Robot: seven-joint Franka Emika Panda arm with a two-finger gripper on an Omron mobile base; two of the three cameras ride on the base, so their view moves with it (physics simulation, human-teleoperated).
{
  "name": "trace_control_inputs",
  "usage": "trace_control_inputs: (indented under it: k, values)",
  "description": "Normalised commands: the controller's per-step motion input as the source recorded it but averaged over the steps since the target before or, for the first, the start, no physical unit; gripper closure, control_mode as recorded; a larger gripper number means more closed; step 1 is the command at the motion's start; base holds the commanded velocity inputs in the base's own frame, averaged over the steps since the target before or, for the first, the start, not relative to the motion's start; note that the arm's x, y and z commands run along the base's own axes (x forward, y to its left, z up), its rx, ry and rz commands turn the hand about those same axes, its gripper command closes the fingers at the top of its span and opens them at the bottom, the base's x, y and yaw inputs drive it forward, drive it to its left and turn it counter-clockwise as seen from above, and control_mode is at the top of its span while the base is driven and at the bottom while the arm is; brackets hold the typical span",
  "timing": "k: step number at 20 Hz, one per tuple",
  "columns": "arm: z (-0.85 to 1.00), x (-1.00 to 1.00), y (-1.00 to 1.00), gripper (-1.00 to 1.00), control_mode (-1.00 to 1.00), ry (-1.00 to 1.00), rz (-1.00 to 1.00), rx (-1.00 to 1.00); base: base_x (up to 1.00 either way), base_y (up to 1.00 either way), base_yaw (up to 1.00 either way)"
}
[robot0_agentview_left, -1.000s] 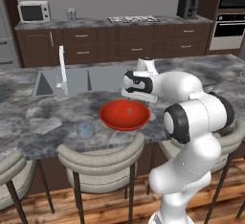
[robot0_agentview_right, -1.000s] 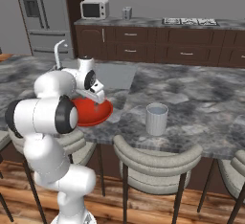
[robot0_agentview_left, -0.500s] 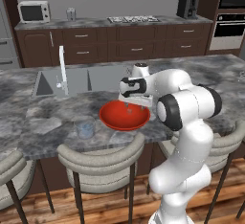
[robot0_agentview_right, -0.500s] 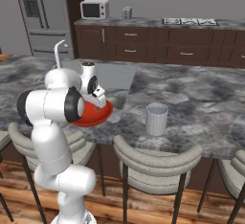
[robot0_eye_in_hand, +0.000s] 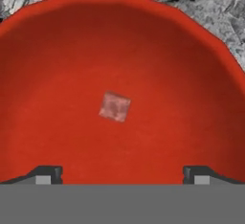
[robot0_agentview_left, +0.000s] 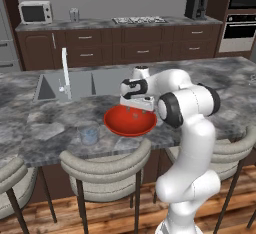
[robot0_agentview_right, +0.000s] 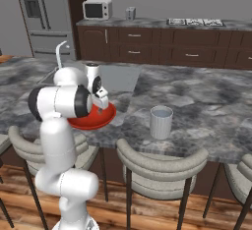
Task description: There are four ice cubes in the ice bowl. Place two ice cubes in each glass of water.
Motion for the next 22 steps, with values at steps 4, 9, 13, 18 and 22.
trace_control_inputs:
  k: [4, 9, 13, 18, 22]
  values:
    - [-0.35, 0.18, 0.00, -1.00, -1.00, 0.08, -0.07, -0.02, 0.00, 0.00, 0.00]
    - [-0.17, 0.04, 0.00, -1.00, -1.00, 0.07, -0.09, -0.03, 0.00, 0.00, 0.00]
    - [-0.26, 0.14, 0.00, -1.00, -1.00, 0.08, -0.10, -0.05, 0.00, 0.00, 0.00]
    - [-0.12, 0.15, 0.00, -1.00, -1.00, 0.06, -0.08, -0.03, 0.00, 0.00, 0.00]
    - [-0.19, 0.23, 0.00, -1.00, -1.00, 0.07, -0.08, -0.03, 0.00, 0.00, 0.00]
